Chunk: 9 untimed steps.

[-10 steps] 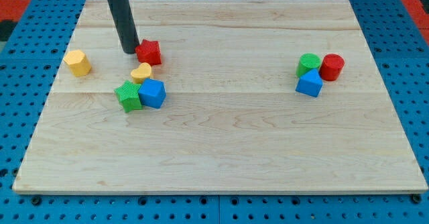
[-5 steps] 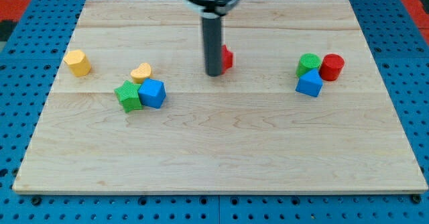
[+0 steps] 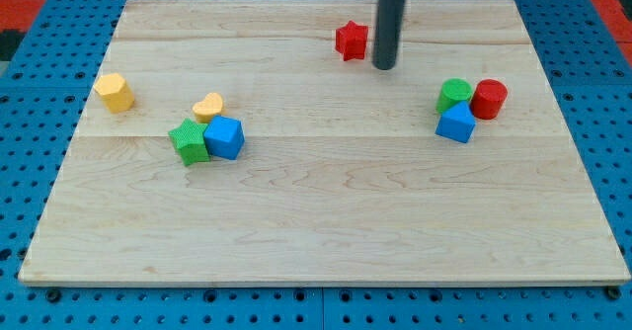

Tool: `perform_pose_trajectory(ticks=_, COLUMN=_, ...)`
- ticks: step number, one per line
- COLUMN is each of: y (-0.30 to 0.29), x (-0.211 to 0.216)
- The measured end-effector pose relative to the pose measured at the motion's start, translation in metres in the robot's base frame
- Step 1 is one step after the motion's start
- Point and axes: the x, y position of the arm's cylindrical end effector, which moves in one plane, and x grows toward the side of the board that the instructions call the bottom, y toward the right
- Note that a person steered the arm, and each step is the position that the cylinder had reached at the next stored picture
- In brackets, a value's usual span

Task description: Push the red star towards the top center

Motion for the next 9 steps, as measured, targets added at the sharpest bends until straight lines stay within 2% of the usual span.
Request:
perform_pose_trajectory(ticks=1, y=0.009, x=-0.034)
perform_pose_trajectory(ticks=3, y=-0.053, x=0.014)
perform_pose_trajectory(ticks=4, y=-0.065, x=-0.02)
perform_pose_trajectory(ticks=5, y=-0.016, x=-0.037)
perform_pose_trajectory(ticks=6, y=-0.021, x=-0.062)
perform_pose_trajectory(ticks=7, y=-0.054, x=-0.043)
perform_pose_trajectory(ticks=8, y=-0.061, x=-0.037)
perform_pose_trajectory(ticks=9, y=-0.1, x=-0.036)
